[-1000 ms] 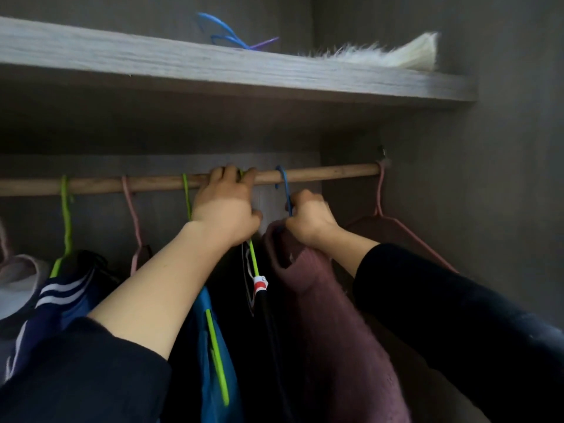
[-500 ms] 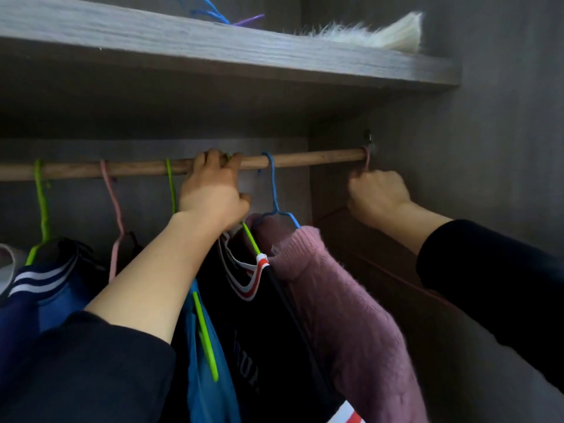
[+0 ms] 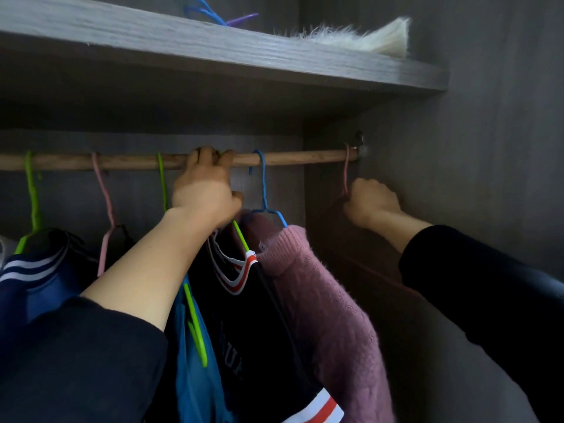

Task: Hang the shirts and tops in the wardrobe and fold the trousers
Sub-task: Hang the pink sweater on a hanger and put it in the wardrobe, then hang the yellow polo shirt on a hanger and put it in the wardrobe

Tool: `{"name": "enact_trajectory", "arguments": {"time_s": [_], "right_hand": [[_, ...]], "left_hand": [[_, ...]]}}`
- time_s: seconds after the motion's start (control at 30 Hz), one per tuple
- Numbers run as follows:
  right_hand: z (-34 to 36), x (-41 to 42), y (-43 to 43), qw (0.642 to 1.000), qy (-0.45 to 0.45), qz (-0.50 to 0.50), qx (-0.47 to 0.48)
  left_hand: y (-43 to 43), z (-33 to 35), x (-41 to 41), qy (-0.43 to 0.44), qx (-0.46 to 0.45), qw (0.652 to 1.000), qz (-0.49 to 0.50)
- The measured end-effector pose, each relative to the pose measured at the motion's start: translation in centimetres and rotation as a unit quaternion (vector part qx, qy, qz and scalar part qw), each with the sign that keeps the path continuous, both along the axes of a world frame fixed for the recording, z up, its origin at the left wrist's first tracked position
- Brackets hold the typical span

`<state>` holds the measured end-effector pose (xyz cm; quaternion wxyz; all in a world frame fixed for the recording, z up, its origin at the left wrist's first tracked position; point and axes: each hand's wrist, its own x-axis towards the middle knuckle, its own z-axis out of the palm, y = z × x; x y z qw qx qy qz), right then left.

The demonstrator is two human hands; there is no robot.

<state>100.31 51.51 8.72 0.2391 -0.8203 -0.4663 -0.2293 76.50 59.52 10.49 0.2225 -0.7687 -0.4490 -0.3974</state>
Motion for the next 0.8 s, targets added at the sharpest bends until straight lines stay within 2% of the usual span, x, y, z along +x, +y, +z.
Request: {"name": "enact_trajectory", "arguments": {"time_s": [0.17,0.27,0.4,0.57,0.7,0.8], "right_hand": [[0.5,-1.7,-0.1,0.972,0.177,0.102,0.117],[-0.7,-3.2,-2.9,0.970,0.171,0.134,0.110],[-3.2,-6.2,-9.8,0.971,0.156,0.154,0.092],[-7.3,-11.1,-18.2,0.977,0.154,0.096,0.113],[-11.8,-15.2,-24.9,0.966,0.185,0.045,0.177],[-15.4,-18.4,-30.8,0.957,0.210,-0.010,0.199]], "left_hand": [[-0.1,0.0,0.1,0.005,-0.025,1.000,0.002],[-1.4,0.6,-0.6,0.003,-0.069,0.997,-0.033],[-5.0,0.5,-1.0,-0.041,-0.137,0.986,-0.089],[-10.4,-4.1,0.0,-0.054,-0.145,0.961,-0.231],[-16.4,-9.6,-0.3,-0.062,-0.112,0.919,-0.373],[-21.3,-14.4,-1.0,-0.061,-0.128,0.874,-0.465]]}}
